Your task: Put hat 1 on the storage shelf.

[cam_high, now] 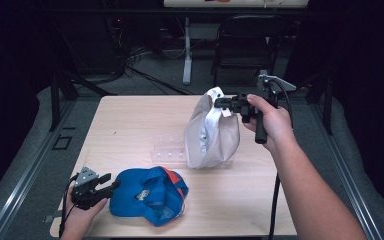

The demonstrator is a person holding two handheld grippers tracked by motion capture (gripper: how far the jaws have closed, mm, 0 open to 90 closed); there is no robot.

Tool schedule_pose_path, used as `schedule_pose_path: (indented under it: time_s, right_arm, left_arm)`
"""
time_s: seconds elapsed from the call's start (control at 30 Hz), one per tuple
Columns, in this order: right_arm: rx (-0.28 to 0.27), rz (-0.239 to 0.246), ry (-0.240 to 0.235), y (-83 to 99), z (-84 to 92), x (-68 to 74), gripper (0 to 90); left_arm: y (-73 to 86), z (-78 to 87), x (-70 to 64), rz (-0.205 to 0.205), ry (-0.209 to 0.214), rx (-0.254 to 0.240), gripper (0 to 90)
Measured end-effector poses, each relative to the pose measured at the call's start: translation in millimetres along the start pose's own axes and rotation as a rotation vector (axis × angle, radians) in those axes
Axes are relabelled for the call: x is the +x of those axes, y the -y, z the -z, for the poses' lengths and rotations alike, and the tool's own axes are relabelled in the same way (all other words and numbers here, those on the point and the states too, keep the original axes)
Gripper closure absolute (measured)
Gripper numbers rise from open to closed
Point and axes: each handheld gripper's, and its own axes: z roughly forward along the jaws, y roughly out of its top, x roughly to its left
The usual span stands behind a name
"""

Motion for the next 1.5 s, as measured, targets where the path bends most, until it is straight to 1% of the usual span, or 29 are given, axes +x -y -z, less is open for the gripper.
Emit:
schedule_pose_path:
  time_s: [0.03, 0.07, 0.1, 0.3, 0.37, 0.47, 0.57, 0.67, 0.73, 0.77, 0.8, 0.83, 0.87, 0.9, 0.93, 1.13, 1.23, 1.3, 1.33, 1.37, 1.4, 1.43, 1.47, 1.5]
  right_arm:
    - [-0.003, -0.005, -0.003, -1.5, -2.7, 0.4, 81.8]
    - [-0.002, -0.006, -0.006, -2.9, -5.4, 1.3, 81.8]
    - [-0.005, -0.006, -0.009, -4.0, -8.4, 2.1, 81.8]
    - [-0.012, 0.0, -0.009, -9.9, -26.2, 7.2, 81.9]
    - [-0.01, -0.007, -0.014, -11.4, -31.4, 8.7, 81.8]
    - [-0.005, -0.008, -0.012, -12.9, -40.0, 10.1, 81.8]
    - [-0.006, -0.005, -0.015, -13.8, -49.2, 11.3, 81.8]
    - [-0.003, -0.007, -0.002, -15.3, -56.3, 12.9, 81.8]
    - [-0.004, -0.007, 0.0, -16.6, -59.7, 13.0, 81.9]
    - [-0.004, -0.007, 0.0, -16.6, -59.7, 13.0, 81.9]
    - [-0.01, -0.01, 0.001, -17.4, -62.5, 12.8, 81.8]
    - [-0.009, -0.009, -0.002, -17.9, -63.6, 12.4, 81.8]
    - [-0.012, -0.01, -0.001, -18.1, -64.8, 12.1, 81.8]
    - [-0.014, -0.011, 0.003, -18.3, -65.8, 12.1, 81.8]
    - [-0.015, -0.01, 0.003, -18.5, -66.7, 11.8, 81.8]
    - [-0.017, -0.014, 0.009, -19.5, -68.4, 10.5, 81.8]
    - [-0.022, -0.014, 0.008, -19.7, -68.2, 9.8, 81.8]
    - [-0.022, -0.014, 0.007, -19.5, -67.9, 10.1, 81.8]
    - [-0.021, -0.013, 0.006, -19.3, -67.9, 10.2, 81.8]
    - [-0.02, -0.013, 0.006, -19.1, -68.0, 10.3, 81.8]
    - [-0.024, -0.009, 0.005, -18.8, -68.4, 10.2, 81.8]
    - [-0.024, -0.009, 0.005, -18.7, -68.5, 10.3, 81.8]
    - [-0.024, -0.009, 0.004, -18.6, -68.5, 10.2, 81.8]
    - [-0.022, -0.012, 0.005, -18.4, -68.3, 10.3, 81.7]
  left_arm:
    - [-1.9, -0.3, -2.5, 0.0, 0.0, -0.012, 52.5]
    - [-1.9, -0.3, -2.5, 0.0, 0.0, -0.012, 52.5]
    - [-7.5, 0.6, -7.0, -0.01, 0.019, -0.021, 52.5]
    - [-26.7, -2.5, -29.3, -0.089, 0.053, -0.027, 53.4]
    - [-34.5, -4.6, -38.1, -0.12, 0.056, -0.028, 53.4]
    - [-49.0, -8.6, -50.0, -0.144, 0.085, -0.045, 52.9]
    - [-63.5, -13.4, -62.3, -0.179, 0.099, -0.063, 51.8]
    - [-76.6, -19.2, -73.8, -0.203, 0.114, -0.07, 51.3]
    - [-83.8, -23.8, -81.1, -0.209, 0.123, -0.075, 50.7]
    - [-83.8, -23.8, -81.1, -0.209, 0.123, -0.075, 50.5]
    - [-89.5, -29.2, -87.4, -0.223, 0.129, -0.073, 50.2]
    - [-91.8, -32.3, -90.8, -0.227, 0.133, -0.068, 50.2]
    - [-91.8, -32.3, -90.8, -0.227, 0.133, -0.068, 50.0]
    - [-95.7, -38.4, -97.7, -0.239, 0.136, -0.059, 50.0]
    - [-97.3, -41.5, -101.3, -0.244, 0.137, -0.058, 50.0]
    - [-108.0, -59.5, -119.3, -0.273, 0.128, -0.04, 48.3]
    - [-112.6, -67.7, -130.3, -0.306, 0.112, -0.041, 47.7]
    - [-116.0, -72.5, -136.4, -0.33, 0.098, -0.018, 47.2]
    - [-116.0, -72.5, -136.4, -0.33, 0.098, -0.018, 47.2]
    - [-118.2, -77.1, -141.1, -0.37, 0.066, -0.005, 47.0]
    - [-118.2, -77.1, -141.1, -0.37, 0.066, -0.005, 47.0]
    - [-118.9, -81.9, -144.3, -0.392, 0.029, 0.004, 47.1]
    - [-118.8, -83.6, -144.7, -0.393, 0.015, 0.003, 47.3]
    - [-118.9, -84.8, -144.5, -0.389, 0.014, 0.012, 48.3]
